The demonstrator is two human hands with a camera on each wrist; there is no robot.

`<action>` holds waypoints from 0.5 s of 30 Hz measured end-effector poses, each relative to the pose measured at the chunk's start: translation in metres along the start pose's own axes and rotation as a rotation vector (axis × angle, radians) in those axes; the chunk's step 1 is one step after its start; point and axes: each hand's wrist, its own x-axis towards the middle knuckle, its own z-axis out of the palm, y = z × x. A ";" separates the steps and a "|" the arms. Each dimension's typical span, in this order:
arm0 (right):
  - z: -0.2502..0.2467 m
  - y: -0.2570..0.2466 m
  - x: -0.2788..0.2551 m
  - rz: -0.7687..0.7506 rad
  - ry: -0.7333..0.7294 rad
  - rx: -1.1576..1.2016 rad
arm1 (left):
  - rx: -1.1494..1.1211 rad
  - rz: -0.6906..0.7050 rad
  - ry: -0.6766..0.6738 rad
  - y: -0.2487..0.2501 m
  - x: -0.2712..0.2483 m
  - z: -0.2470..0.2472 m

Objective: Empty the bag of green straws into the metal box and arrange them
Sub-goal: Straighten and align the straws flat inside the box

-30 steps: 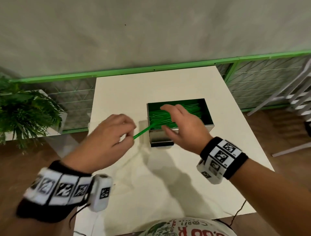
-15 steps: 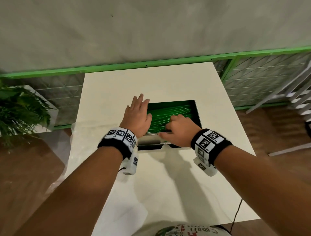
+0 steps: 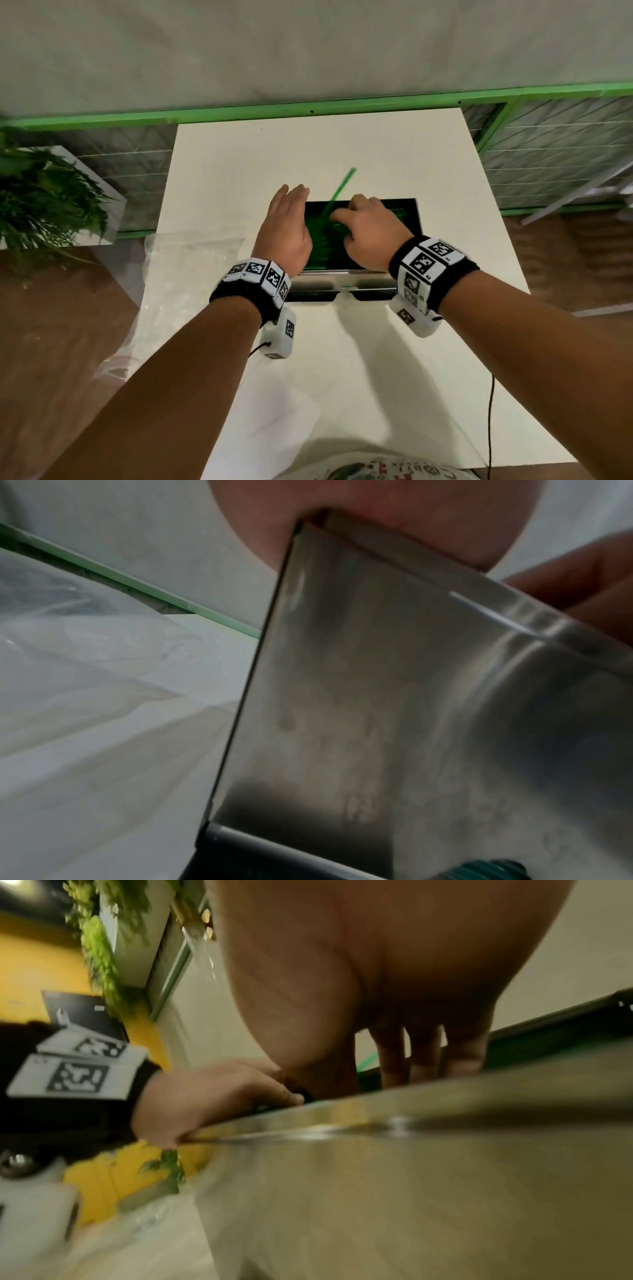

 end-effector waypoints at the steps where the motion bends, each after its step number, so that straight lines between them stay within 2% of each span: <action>1: 0.002 0.000 0.000 0.024 -0.081 -0.060 | 0.004 -0.003 -0.004 0.000 0.000 -0.001; 4: 0.008 0.000 -0.003 0.071 -0.216 -0.074 | 0.005 0.002 -0.005 -0.002 0.001 -0.001; 8: 0.006 0.000 -0.011 0.062 -0.204 0.041 | 0.028 0.002 -0.016 -0.003 0.002 0.000; 10: 0.005 0.002 -0.017 0.042 -0.119 0.033 | 0.056 0.006 -0.026 -0.003 0.003 0.001; 13: 0.003 0.001 -0.021 -0.003 0.173 0.042 | 0.073 0.019 -0.025 -0.005 0.003 0.001; 15: 0.002 -0.004 -0.018 -0.068 0.279 0.060 | 0.059 0.030 -0.010 -0.006 0.003 0.002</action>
